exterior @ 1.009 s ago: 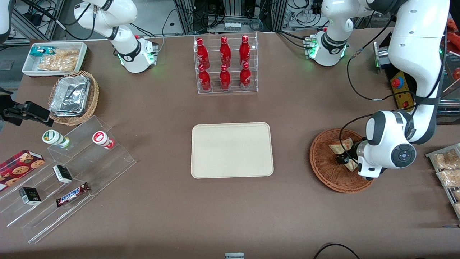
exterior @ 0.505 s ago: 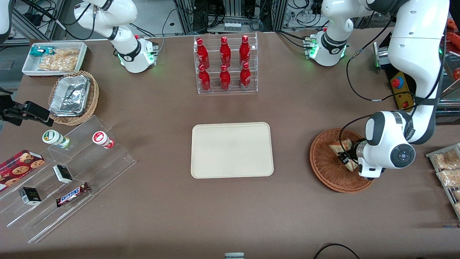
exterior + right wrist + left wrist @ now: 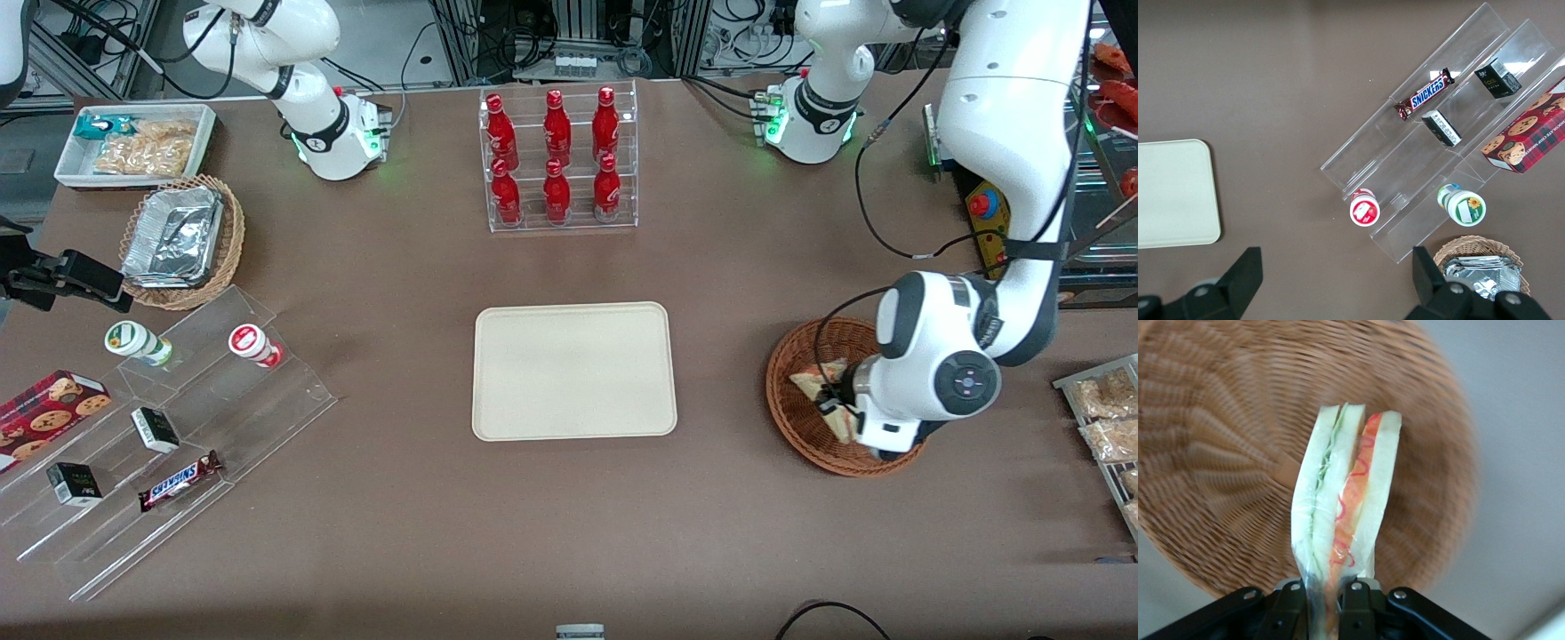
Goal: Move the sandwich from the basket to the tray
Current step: 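Carry the held sandwich with the left gripper over the cream tray, then lower the sandwich upright onto the tray and open the left gripper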
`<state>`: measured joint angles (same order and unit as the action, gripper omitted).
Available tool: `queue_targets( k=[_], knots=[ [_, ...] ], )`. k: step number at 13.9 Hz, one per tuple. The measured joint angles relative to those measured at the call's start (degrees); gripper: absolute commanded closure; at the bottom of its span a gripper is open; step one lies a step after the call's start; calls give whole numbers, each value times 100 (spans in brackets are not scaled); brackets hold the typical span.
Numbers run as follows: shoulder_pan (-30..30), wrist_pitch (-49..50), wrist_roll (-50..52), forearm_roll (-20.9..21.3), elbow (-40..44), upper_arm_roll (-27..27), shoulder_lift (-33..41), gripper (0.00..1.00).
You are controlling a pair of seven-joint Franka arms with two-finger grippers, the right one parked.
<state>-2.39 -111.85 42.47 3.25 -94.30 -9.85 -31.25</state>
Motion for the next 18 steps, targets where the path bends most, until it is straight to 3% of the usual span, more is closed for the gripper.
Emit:
queue_targets(
  k=[4, 10, 16, 17, 18],
  knots=[
    [-1299, 133, 93, 0, 372, -19, -147, 81],
    [-2651, 124, 571, -160, 996, -57, -724, 79],
    [-3367, 124, 1119, -161, 2140, -45, -1772, 76],
    [-3397, 124, 1119, -161, 2239, -45, -1894, 71],
    [-3423, 126, 1119, -160, 2335, -44, -1975, 50]
  ],
)
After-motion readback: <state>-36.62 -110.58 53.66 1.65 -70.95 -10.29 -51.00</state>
